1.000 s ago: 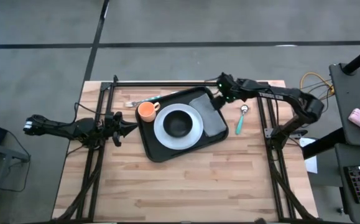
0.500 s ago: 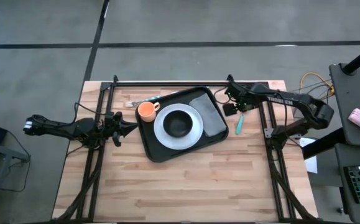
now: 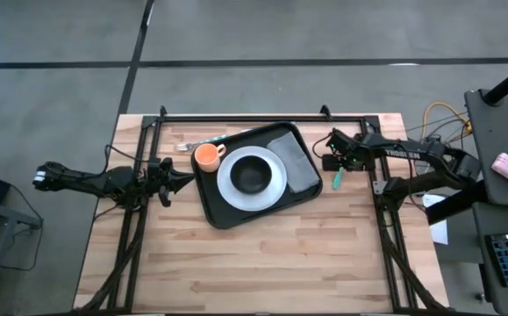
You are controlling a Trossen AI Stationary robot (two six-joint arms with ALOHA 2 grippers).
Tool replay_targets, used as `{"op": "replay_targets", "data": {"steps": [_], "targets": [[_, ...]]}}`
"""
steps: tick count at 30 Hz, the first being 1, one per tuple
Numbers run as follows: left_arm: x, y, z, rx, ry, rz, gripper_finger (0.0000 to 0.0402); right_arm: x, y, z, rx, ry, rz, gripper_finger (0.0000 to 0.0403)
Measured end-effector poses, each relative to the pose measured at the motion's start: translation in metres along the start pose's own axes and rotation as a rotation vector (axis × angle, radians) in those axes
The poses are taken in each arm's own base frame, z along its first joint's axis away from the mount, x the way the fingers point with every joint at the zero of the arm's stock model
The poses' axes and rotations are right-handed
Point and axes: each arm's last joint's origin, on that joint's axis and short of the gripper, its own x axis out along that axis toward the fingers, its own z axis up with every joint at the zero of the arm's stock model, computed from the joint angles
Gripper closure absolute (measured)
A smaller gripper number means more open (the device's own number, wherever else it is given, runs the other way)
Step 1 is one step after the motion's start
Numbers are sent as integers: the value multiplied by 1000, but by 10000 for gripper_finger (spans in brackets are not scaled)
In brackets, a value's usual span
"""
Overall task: Set up tray
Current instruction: Put the light blue spoon on the gray napkin on the black tray
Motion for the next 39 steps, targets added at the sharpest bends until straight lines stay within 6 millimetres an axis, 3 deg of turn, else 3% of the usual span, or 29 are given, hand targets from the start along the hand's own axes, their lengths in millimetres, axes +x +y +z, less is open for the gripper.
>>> {"op": "replay_targets", "data": {"steps": [6, 17, 32, 39], "targets": [[0, 0, 0, 0, 0, 0, 402, 7, 4, 1, 38, -27, 62, 180], [0, 0, 0, 0, 0, 0, 402, 27, -1, -4, 54, -2, -23, 190], [0, 0, 0, 0, 0, 0, 402, 26, 1, -3, -7, 1, -14, 338], [0, 0, 0, 0, 0, 0, 402, 26, 1, -3, -51, 1, -16, 363]]}}
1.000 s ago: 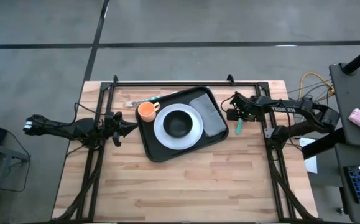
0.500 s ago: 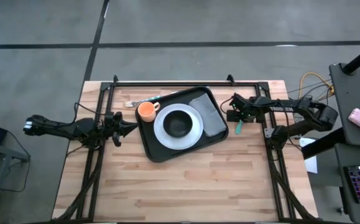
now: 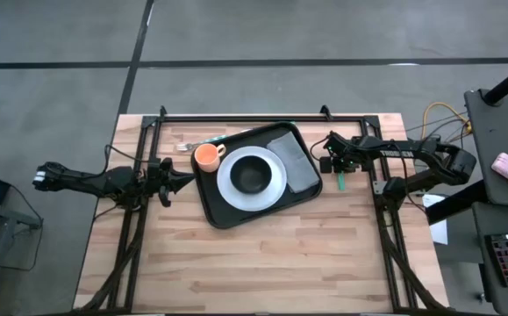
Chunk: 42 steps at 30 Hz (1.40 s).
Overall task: Set up tray
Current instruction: Put the light blue spoon on the gray napkin on the black tray
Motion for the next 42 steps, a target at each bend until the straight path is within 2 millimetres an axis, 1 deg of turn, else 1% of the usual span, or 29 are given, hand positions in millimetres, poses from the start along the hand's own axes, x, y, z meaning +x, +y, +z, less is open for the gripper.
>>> {"op": "replay_targets", "data": {"steps": [5, 10, 17, 21, 26, 31, 37, 42], "targets": [[0, 0, 0, 0, 0, 0, 402, -1, 0, 0, -2, -3, 5, 358], [0, 0, 0, 0, 0, 0, 402, -8, -2, 0, -7, -18, 29, 365], [0, 0, 0, 0, 0, 0, 402, -30, 4, 8, -2, -86, 116, 363], [0, 0, 0, 0, 0, 0, 402, -45, 11, 15, -10, -123, 178, 363], [0, 0, 0, 0, 0, 0, 402, -68, 29, 24, -63, -169, 264, 363], [0, 0, 0, 0, 0, 0, 402, -78, 47, 33, -169, -169, 304, 363], [0, 0, 0, -7, 0, 0, 402, -73, 75, 43, -324, -135, 310, 362], [0, 0, 0, -7, 0, 0, 402, -64, 100, 45, -417, -86, 311, 361]]}}
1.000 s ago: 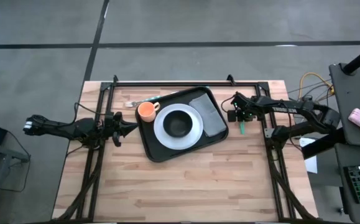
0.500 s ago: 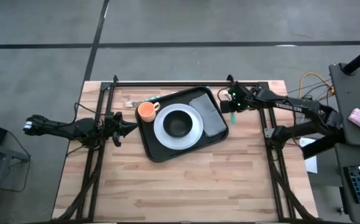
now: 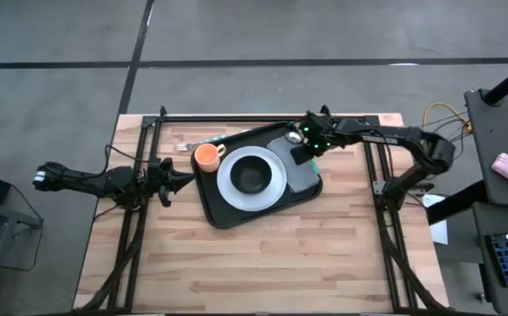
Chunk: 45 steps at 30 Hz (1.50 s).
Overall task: Set up tray
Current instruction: Put the light blue spoon on the gray napkin on the black tray, then put the light blue fork on the gray napkin to the left of the light blue spoon on the black tray
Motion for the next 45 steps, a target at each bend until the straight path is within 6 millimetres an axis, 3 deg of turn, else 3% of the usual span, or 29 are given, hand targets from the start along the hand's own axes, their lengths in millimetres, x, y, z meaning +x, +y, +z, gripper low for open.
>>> {"op": "replay_targets", "data": {"steps": [12, 31, 41, 45], "targets": [[0, 0, 0, 0, 0, 1, 402, 39, 8, 7, -12, 107, -68, 361], [0, 0, 0, 8, 0, 1, 402, 40, 11, 8, 29, 80, -44, 354], [0, 0, 0, 8, 0, 1, 402, 38, 14, 8, 45, 110, 13, 270], [0, 0, 0, 8, -1, 2, 402, 15, 24, 15, -51, 93, 177, 221]]}}
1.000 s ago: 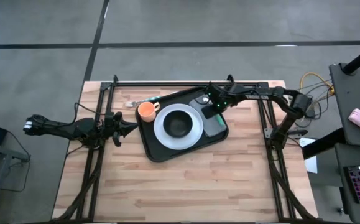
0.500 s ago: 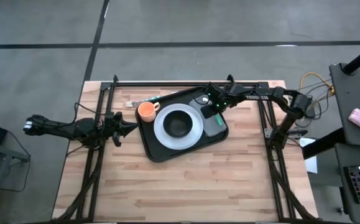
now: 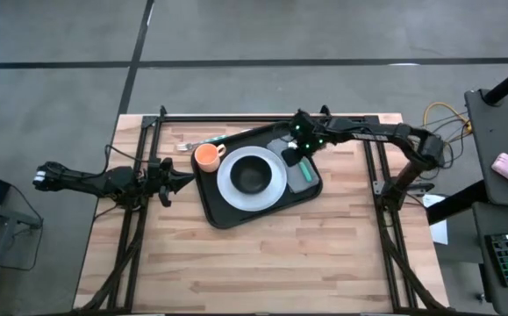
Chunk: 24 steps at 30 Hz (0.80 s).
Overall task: Set up tray
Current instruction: Put the light blue fork on the gray napkin to the left of the light blue spoon on the black tray
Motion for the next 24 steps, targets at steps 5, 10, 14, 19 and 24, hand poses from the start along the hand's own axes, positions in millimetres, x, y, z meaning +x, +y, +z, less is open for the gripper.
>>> {"op": "replay_targets", "data": {"steps": [5, 10, 14, 19, 24], "targets": [[0, 0, 0, 4, 0, 1, 402, -54, 22, -3, -282, -290, 68, 207], [0, 0, 0, 4, 0, 0, 402, -106, 26, -31, -497, -598, 204, 236], [0, 0, 0, 4, 0, 1, 402, -128, 12, -64, -592, -773, 403, 274], [0, 0, 0, 92, 1, 0, 402, -130, -10, -107, -725, -798, 648, 329], [0, 0, 0, 349, 4, -10, 402, -121, -32, -142, -808, -771, 771, 382]]}}
